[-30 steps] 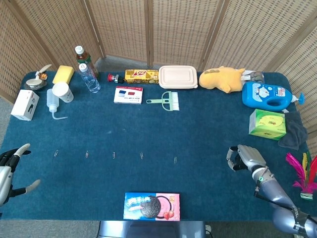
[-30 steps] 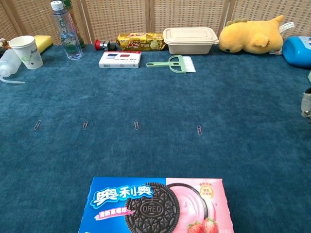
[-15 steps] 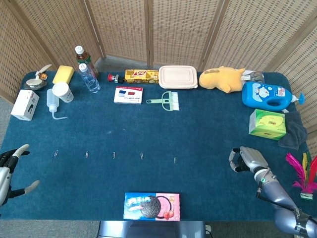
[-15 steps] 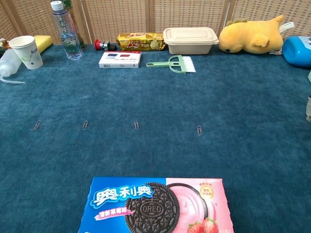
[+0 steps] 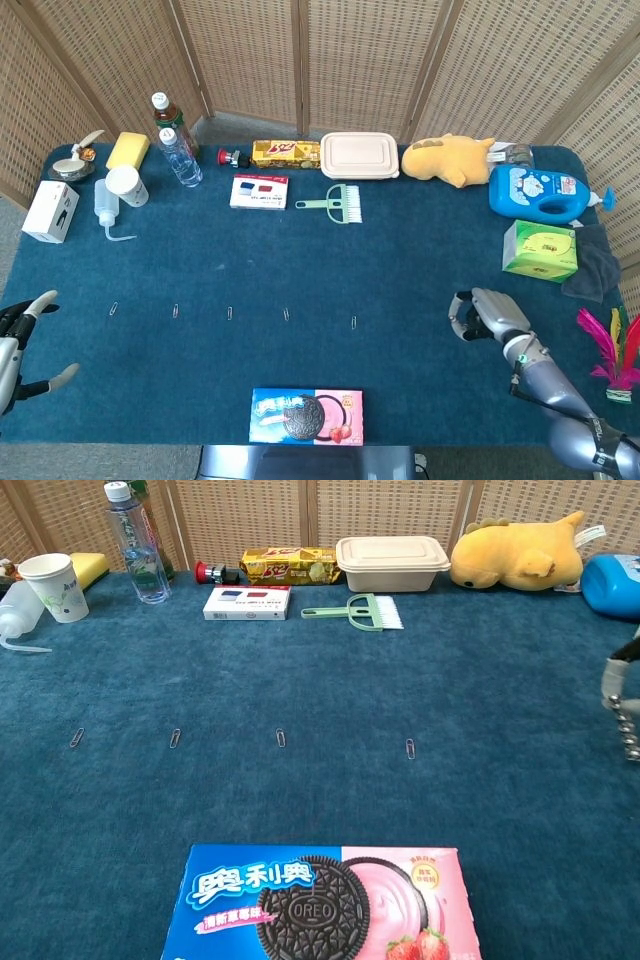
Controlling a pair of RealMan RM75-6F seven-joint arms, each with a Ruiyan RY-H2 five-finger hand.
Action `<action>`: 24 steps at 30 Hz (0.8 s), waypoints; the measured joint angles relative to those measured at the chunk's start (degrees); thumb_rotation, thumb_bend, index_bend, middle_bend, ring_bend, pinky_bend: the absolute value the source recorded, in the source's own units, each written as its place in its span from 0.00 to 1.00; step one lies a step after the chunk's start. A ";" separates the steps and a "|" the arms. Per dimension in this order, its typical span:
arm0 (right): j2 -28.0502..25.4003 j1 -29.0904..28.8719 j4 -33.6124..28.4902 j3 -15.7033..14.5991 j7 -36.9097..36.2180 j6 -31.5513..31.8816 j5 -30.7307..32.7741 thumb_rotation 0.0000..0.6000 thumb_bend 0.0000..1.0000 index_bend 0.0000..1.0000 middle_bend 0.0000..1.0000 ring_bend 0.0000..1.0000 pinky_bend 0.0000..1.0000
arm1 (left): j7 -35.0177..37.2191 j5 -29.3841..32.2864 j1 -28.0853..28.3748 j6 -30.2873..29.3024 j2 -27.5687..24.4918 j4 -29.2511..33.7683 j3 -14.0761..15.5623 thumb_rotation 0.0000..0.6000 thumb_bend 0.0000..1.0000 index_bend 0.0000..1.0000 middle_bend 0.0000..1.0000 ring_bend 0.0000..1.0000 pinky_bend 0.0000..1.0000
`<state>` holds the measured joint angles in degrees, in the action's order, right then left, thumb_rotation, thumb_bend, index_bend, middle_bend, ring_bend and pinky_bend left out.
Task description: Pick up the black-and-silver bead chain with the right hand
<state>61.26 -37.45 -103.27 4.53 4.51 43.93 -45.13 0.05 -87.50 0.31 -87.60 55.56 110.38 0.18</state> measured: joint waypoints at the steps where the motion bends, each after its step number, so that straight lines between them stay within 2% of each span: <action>1: -0.07 -0.34 -0.29 0.34 -0.01 -0.15 -0.10 1.00 0.51 0.68 1.00 0.90 0.77 | 0.04 -0.01 -0.07 -0.05 0.01 -0.03 0.06 0.98 0.26 0.09 0.24 0.13 0.11; 10: 2.21 -4.56 -1.76 4.50 -0.45 -1.42 0.65 1.00 0.51 0.68 1.00 0.90 0.77 | 1.18 0.02 -1.39 -1.25 0.07 -0.78 0.74 0.97 0.26 0.09 0.24 0.13 0.11; 24: 9.67 -13.65 5.10 7.34 0.76 -3.84 10.58 1.00 0.51 0.68 1.00 0.90 0.77 | 3.62 0.16 -3.70 -2.93 -0.44 -2.83 1.88 0.97 0.26 0.09 0.24 0.13 0.11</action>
<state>70.93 -51.10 -98.17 11.87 5.27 40.09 -34.54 3.67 -87.33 -3.39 -90.52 55.12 107.55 2.06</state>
